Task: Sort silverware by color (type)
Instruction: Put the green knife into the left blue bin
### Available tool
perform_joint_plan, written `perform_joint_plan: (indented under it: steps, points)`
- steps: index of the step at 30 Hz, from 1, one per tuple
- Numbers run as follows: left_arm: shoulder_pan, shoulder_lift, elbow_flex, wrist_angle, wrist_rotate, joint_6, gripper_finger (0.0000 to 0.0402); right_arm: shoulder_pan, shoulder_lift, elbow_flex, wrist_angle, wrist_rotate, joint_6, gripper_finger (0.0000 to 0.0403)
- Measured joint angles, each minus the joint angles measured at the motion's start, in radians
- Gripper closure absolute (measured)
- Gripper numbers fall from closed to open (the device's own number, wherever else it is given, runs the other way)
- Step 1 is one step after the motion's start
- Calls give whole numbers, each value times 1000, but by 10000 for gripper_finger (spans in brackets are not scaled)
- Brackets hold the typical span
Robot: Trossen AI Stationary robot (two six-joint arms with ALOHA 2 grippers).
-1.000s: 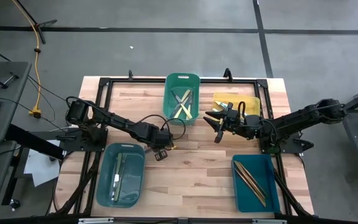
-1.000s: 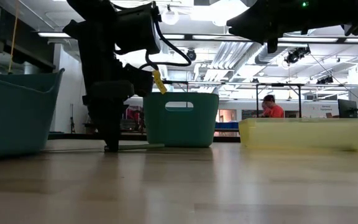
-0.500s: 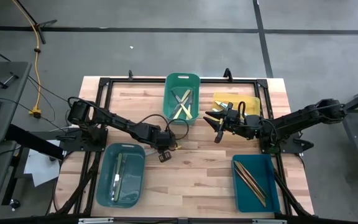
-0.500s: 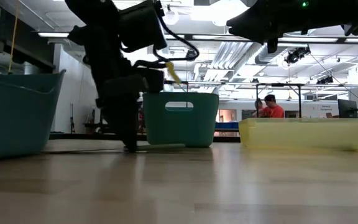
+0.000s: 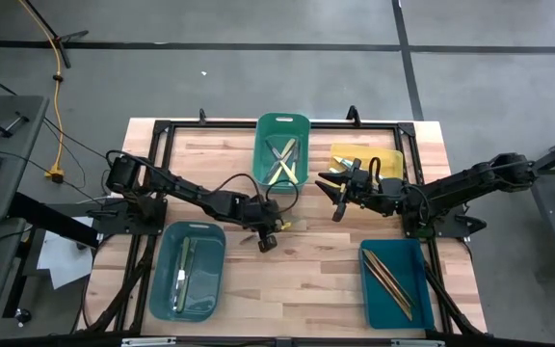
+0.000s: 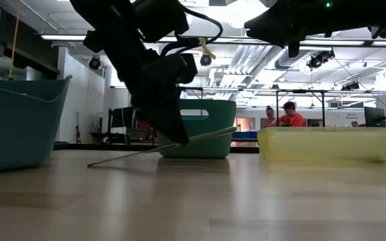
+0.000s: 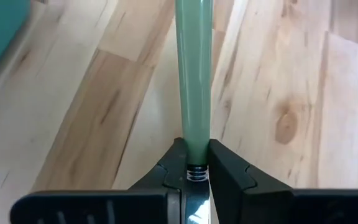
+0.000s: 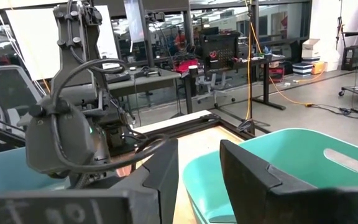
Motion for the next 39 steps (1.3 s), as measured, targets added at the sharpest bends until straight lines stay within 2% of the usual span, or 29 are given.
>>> perform_joint_plan:
  steps: [9,17,21,26,30,34,39]
  points:
    - [0,-48,1,-1,4,43,365,0,0,0,3,4,-26,288]
    - [0,-182,2,-25,-1,68,366,0,0,0,20,4,-35,288]
    - [0,-289,2,-98,-40,72,366,0,0,0,20,3,-53,288]
    - [-27,-446,2,-198,-180,83,366,0,0,0,20,3,-53,288]
    - [-84,-578,-24,-179,-323,115,366,0,0,0,12,3,-53,288]
    - [-172,-694,-101,-43,-472,158,366,0,0,0,11,2,-53,288]
    - [-276,-792,-292,303,-578,253,366,0,0,0,22,-3,-16,288]
